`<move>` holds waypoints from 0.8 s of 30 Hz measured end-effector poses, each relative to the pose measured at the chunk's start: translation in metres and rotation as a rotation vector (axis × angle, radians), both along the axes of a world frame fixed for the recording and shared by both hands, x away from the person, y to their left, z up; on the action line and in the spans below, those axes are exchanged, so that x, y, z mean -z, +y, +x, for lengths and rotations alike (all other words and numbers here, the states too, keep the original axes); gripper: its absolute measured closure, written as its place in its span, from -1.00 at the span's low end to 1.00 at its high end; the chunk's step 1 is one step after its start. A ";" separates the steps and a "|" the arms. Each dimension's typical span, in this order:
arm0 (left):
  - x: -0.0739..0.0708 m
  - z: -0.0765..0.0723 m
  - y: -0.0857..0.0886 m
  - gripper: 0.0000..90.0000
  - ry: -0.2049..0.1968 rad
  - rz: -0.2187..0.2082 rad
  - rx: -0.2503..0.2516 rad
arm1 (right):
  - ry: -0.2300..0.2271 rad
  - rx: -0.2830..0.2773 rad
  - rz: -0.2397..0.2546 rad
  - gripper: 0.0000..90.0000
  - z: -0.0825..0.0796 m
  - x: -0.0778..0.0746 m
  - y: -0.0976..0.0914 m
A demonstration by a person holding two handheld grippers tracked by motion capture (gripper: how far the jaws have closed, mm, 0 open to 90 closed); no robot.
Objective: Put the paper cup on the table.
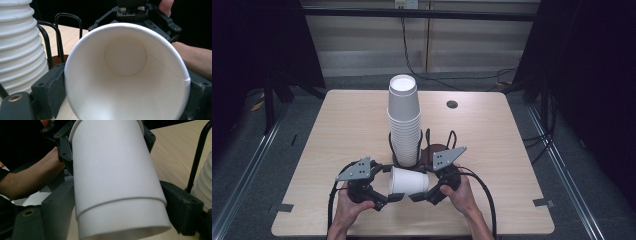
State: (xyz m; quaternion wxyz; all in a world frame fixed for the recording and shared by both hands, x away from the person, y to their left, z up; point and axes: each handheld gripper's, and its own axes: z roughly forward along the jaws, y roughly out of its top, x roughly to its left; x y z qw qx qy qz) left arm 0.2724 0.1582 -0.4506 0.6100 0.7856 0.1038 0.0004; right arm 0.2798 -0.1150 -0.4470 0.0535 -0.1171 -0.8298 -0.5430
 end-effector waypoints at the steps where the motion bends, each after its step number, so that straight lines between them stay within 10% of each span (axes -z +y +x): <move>1: 0.000 0.000 0.000 -0.77 -0.002 0.002 0.001 | -0.003 0.006 0.005 -0.68 -0.001 0.000 -0.001; 24: -0.003 0.003 0.016 -0.78 0.032 0.108 -0.094 | -0.119 0.325 0.073 -0.72 -0.016 0.008 -0.023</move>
